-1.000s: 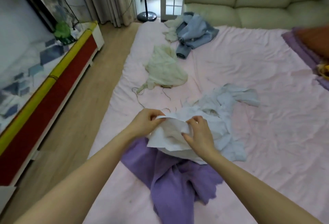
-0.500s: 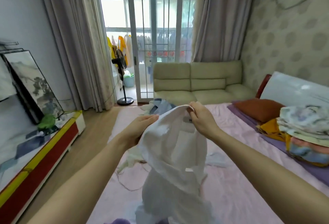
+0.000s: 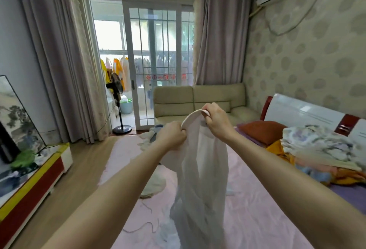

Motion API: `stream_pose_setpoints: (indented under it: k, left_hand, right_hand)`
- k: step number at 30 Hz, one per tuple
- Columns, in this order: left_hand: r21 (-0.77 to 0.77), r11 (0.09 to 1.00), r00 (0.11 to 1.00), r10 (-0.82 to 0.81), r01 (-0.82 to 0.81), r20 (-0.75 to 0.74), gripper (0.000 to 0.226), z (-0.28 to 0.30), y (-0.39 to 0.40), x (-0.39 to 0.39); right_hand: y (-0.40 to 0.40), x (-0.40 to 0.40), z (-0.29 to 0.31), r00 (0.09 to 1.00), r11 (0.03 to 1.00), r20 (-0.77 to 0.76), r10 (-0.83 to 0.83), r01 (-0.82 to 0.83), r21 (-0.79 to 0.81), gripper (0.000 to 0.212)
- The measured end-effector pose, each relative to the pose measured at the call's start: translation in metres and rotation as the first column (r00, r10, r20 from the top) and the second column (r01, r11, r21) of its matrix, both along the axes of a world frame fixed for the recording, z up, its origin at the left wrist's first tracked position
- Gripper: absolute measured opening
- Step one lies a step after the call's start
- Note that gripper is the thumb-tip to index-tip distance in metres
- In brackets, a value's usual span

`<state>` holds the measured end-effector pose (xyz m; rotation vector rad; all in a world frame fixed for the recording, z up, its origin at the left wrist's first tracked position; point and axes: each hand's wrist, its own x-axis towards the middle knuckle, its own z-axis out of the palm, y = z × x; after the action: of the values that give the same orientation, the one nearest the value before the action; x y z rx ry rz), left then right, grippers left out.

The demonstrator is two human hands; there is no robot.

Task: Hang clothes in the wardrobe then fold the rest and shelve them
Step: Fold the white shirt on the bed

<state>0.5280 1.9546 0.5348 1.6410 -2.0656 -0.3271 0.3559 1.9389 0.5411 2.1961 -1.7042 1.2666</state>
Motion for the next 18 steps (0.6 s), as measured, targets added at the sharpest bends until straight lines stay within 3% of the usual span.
stream_pose_setpoints:
  k: [3, 7, 12, 14, 15, 18]
  left_hand:
    - [0.059, 0.997, 0.965, 0.069, -0.056, -0.254, 0.027, -0.006, -0.004, -0.012]
    - [0.147, 0.981, 0.799, 0.191, -0.129, -0.57, 0.039, -0.011, -0.005, -0.025]
    - [0.182, 0.983, 0.756, 0.147, -0.037, -0.638, 0.039, -0.031, 0.014, -0.058]
    - [0.12, 0.993, 0.76, 0.073, 0.007, -0.646, 0.033, -0.042, 0.014, -0.067]
    - [0.068, 0.997, 0.764, 0.023, 0.028, -0.645, 0.028, -0.045, 0.016, -0.074]
    - [-0.138, 0.99, 0.771, -0.11, 0.029, -0.628, 0.021, -0.033, 0.024, -0.098]
  right_hand:
    - [0.008, -0.009, -0.019, 0.997, 0.996, -0.067, -0.035, 0.041, 0.081, 0.016]
    - [0.018, -0.03, -0.056, 0.958, 0.95, -0.231, -0.17, 0.222, 0.219, 0.022]
    - [0.036, -0.067, -0.067, 0.916, 0.822, -0.16, -0.369, 0.402, 0.405, 0.018]
    - [0.041, -0.085, -0.068, 0.91, 0.77, -0.014, -0.415, 0.36, 0.528, 0.015]
    - [0.048, -0.094, -0.066, 0.883, 0.759, 0.132, -0.451, 0.301, 0.577, 0.016]
    - [0.057, -0.121, -0.054, 0.728, 0.819, 0.461, -0.507, 0.241, 0.52, 0.039]
